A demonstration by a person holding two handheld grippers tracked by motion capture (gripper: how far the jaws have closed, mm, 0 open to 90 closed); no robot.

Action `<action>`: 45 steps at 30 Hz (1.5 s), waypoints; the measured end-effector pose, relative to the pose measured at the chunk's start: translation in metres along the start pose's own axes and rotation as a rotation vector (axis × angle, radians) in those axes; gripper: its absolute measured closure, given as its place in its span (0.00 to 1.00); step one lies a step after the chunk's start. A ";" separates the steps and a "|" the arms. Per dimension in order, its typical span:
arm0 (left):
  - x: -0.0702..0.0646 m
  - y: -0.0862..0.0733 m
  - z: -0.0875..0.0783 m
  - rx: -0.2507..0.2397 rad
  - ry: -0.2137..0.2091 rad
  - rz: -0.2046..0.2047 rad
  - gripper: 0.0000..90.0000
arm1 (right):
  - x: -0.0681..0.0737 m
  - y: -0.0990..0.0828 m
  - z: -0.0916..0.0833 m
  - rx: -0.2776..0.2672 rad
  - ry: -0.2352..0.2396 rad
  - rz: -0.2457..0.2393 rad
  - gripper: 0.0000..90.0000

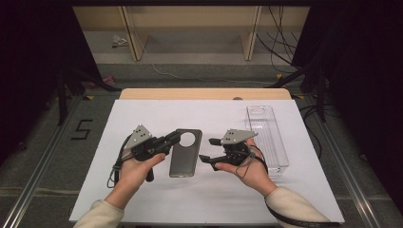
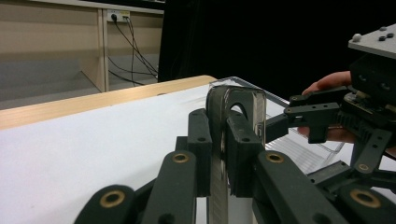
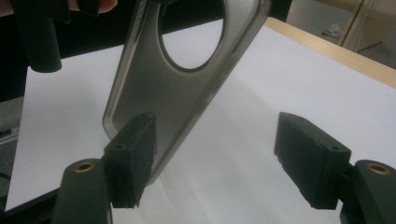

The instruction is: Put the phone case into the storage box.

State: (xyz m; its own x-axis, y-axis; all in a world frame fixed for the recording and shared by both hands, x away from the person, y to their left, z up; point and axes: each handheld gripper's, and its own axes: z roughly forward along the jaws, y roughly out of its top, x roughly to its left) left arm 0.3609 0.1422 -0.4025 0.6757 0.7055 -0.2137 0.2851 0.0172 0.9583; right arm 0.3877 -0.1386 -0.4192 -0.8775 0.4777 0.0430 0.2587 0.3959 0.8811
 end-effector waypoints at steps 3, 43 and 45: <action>-0.002 -0.001 0.000 -0.003 -0.006 0.006 0.91 | -0.001 0.000 -0.001 -0.015 -0.008 0.015 0.34; -0.009 -0.006 0.004 0.000 -0.006 0.042 0.91 | 0.001 0.009 -0.002 -0.162 -0.050 0.092 0.61; -0.009 -0.007 0.005 0.000 -0.004 0.043 0.91 | 0.001 0.009 -0.002 -0.158 -0.057 0.091 0.65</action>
State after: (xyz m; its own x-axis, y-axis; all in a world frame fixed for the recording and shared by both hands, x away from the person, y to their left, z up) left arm 0.3561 0.1323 -0.4077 0.6902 0.7025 -0.1734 0.2559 -0.0127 0.9666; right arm 0.3880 -0.1363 -0.4098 -0.8277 0.5516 0.1032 0.2656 0.2231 0.9379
